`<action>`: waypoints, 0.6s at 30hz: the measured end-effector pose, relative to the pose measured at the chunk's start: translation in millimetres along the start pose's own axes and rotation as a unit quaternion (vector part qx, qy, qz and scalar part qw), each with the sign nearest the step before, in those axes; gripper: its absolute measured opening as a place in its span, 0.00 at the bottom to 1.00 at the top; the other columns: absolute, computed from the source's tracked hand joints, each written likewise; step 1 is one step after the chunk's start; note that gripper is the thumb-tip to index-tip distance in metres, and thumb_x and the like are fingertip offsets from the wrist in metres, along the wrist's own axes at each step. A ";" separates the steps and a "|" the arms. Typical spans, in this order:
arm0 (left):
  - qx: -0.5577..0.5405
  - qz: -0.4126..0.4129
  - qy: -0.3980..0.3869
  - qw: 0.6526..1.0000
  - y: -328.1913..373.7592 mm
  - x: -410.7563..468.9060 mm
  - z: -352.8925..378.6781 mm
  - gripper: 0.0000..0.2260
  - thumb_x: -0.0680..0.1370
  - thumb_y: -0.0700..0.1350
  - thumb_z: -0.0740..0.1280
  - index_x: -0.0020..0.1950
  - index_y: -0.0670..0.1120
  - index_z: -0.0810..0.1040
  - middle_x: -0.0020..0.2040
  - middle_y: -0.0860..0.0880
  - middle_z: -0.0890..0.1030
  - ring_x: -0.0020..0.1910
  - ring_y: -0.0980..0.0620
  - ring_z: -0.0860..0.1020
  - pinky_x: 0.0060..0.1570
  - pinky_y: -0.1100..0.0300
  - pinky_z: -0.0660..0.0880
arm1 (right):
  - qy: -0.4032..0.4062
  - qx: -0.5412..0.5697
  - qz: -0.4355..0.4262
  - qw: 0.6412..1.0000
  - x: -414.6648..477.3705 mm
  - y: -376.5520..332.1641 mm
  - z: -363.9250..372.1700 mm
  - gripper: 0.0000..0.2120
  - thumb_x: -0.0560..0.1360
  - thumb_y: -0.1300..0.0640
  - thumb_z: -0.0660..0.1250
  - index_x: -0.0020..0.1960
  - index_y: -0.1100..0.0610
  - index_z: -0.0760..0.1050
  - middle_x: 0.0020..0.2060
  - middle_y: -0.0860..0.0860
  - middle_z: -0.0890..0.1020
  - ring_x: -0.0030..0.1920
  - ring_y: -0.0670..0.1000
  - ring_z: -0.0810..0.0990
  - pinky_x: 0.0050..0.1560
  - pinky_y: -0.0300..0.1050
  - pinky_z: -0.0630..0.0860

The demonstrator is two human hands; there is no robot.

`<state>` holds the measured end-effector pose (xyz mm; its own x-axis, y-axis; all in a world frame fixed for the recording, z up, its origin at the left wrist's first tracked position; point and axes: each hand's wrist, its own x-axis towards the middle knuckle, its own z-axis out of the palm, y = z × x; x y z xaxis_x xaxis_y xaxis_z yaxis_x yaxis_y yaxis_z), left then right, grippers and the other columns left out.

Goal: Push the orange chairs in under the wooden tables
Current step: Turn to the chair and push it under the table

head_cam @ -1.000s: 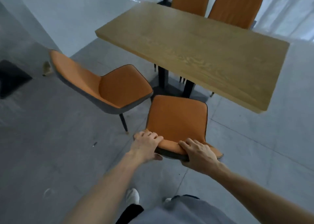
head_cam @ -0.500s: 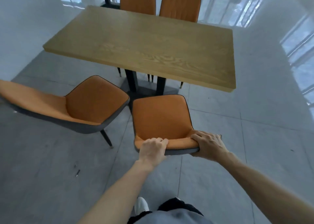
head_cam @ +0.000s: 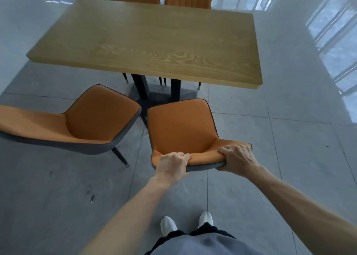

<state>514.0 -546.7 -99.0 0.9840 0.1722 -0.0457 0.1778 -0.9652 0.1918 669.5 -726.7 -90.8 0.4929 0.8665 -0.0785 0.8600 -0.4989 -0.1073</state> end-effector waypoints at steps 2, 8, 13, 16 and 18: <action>-0.001 0.012 -0.002 1.000 -4.3 -0.7 -0.3 0.16 0.68 0.55 0.72 0.51 0.50 0.81 0.40 0.52 0.84 0.37 0.51 0.81 0.32 0.60 0.74 | 0.008 -0.001 0.005 1.000 -1.9 -3.9 0.1 0.15 0.55 0.47 0.76 0.34 0.54 0.76 0.25 0.48 0.79 0.22 0.52 0.74 0.27 0.37 0.60; 0.015 0.010 0.003 1.000 -32.0 -1.2 -9.4 0.15 0.63 0.52 0.75 0.48 0.50 0.82 0.38 0.53 0.84 0.33 0.51 0.81 0.29 0.60 0.75 | 0.026 -0.003 0.019 0.999 8.7 -27.5 7.7 0.14 0.60 0.45 0.72 0.37 0.54 0.77 0.29 0.48 0.81 0.26 0.52 0.76 0.29 0.39 0.63; 0.005 0.026 0.005 1.000 -68.0 -0.4 -8.6 0.15 0.64 0.52 0.75 0.48 0.50 0.81 0.40 0.53 0.84 0.35 0.50 0.82 0.30 0.55 0.79 | 0.029 0.011 0.033 0.999 22.4 -54.3 11.1 0.16 0.63 0.43 0.71 0.39 0.56 0.77 0.32 0.49 0.81 0.30 0.54 0.78 0.31 0.42 0.64; 0.005 0.056 0.011 0.998 -74.6 0.6 -12.2 0.15 0.62 0.51 0.76 0.47 0.50 0.82 0.39 0.54 0.84 0.33 0.52 0.81 0.27 0.56 0.78 | 0.036 0.016 0.051 0.998 22.5 -61.0 12.5 0.15 0.61 0.44 0.72 0.36 0.56 0.76 0.29 0.49 0.81 0.27 0.53 0.78 0.29 0.41 0.63; 0.010 0.076 0.015 0.997 -78.5 -0.6 -14.3 0.16 0.61 0.50 0.77 0.46 0.49 0.82 0.38 0.54 0.84 0.31 0.52 0.81 0.25 0.58 0.77 | 0.040 0.012 0.061 0.997 23.7 -65.0 14.0 0.15 0.59 0.44 0.73 0.33 0.55 0.75 0.26 0.48 0.80 0.24 0.52 0.76 0.27 0.40 0.63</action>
<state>499.6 -468.2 -100.0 0.9995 0.0282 0.0119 0.0257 -0.9844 0.1739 623.5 -673.9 -99.5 0.6042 0.7967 -0.0137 0.7896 -0.6009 -0.1246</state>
